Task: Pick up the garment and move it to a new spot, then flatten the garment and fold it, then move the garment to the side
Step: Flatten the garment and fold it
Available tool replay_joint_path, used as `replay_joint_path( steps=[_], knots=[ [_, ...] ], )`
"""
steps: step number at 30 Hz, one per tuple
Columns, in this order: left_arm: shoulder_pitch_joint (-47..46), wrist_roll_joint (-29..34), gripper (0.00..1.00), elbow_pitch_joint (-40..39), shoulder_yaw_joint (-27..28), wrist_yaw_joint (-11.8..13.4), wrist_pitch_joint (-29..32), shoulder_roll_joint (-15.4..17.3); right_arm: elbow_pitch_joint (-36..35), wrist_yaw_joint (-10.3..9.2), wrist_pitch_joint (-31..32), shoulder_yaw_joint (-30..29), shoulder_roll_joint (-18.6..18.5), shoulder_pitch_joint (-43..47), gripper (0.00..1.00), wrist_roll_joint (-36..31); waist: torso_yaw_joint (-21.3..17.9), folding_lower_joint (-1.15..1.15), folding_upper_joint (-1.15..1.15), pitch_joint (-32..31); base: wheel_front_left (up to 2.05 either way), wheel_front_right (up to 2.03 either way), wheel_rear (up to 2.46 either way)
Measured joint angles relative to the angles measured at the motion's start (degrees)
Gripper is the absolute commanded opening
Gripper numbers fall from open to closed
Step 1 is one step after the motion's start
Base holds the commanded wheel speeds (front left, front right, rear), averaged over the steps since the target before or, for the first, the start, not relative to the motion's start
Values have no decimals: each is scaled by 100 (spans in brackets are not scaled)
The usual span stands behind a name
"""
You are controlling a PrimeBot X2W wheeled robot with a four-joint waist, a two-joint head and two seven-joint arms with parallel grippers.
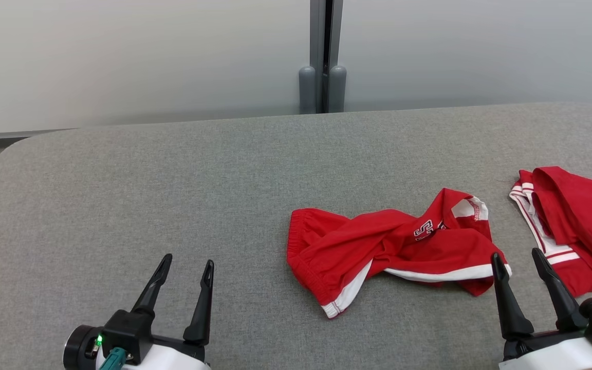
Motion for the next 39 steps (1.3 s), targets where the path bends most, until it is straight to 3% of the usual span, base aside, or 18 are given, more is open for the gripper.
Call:
replay_joint_path(
  steps=[6, 11, 12, 17, 25, 26, 27, 32, 39],
  knots=[
    [-155, 13, 100, 10, -253, -160, 101, -52, 5, 0, -1, -10, 4, -26, 100, 20, -4, 0, 0, 114, 0, 0, 0],
    [-446, -74, 100, 323, -866, -704, 437, -372, -3, 0, -12, 41, 9, -152, 100, 35, -43, 0, 0, 278, 0, 0, 0],
    [-446, -74, 100, 323, -866, -704, 437, -372, -3, 0, -12, 41, 9, -152, 100, 35, -43, 0, 0, 278, 0, 0, 0],
    [-656, -244, 100, 1014, -1394, -1179, 858, -672, 0, 0, -24, 119, 1, -297, 100, 69, -170, 0, 0, 473, 0, 0, 0],
    [-1249, -426, 100, 1933, -1756, -1416, 823, -909, 63, 0, -123, 149, 31, -470, 100, 120, -452, 0, 0, 800, 0, 0, 0],
    [-1326, -453, 58, 1991, -1762, -1439, 734, -922, 75, 0, -131, 149, 34, -488, 100, 127, -481, 0, 0, 835, 0, 0, 0],
    [-1414, -445, 0, 2042, -1775, -1446, 650, -924, 92, 0, -141, 148, 41, -499, 100, 133, -509, 0, 0, 863, 0, 0, 0],
    [-1668, -443, 0, 1974, -1711, -1471, 264, -876, 158, 0, -197, 140, 66, -513, 100, 163, -562, 0, 0, 933, 0, 0, 0],
    [-1722, -452, 0, 860, -1424, -1374, 180, -463, 272, 0, -254, 35, 123, -519, 100, 256, -409, 0, 0, 892, 0, 0, 0]
  ],
)
